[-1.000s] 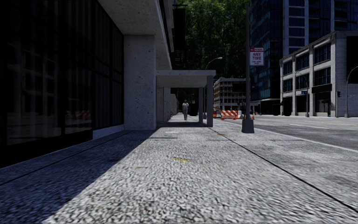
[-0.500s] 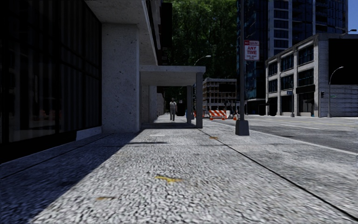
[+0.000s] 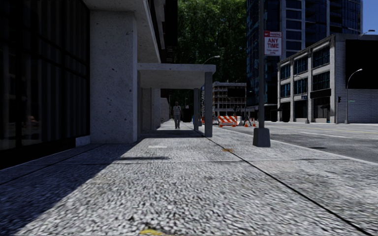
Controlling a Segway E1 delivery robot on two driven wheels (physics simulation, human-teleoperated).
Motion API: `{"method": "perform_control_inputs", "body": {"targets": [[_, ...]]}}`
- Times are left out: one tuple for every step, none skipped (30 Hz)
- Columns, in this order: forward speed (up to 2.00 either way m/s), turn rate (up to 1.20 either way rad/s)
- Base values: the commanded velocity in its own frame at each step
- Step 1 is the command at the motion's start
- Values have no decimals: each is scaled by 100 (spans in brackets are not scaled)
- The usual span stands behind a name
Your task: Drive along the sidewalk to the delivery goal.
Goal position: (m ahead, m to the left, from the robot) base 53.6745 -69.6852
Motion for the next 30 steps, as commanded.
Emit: {"method": "perform_control_inputs", "body": {"targets": [[171, -120], [171, -120], [171, -120], [171, -119], [171, -119], [171, -73], [171, 0], [171, 0], [171, 0], [171, 0], [171, 0], [171, 0], [171, 0], [171, 0], [171, 0], [171, 0], [171, 0], [171, 0], [171, 0], [171, 0], [171, 0], [171, 0], [171, 0], [171, 0], [171, 0], [171, 0], [171, 0], [171, 0], [171, 0], [171, 0]]}}
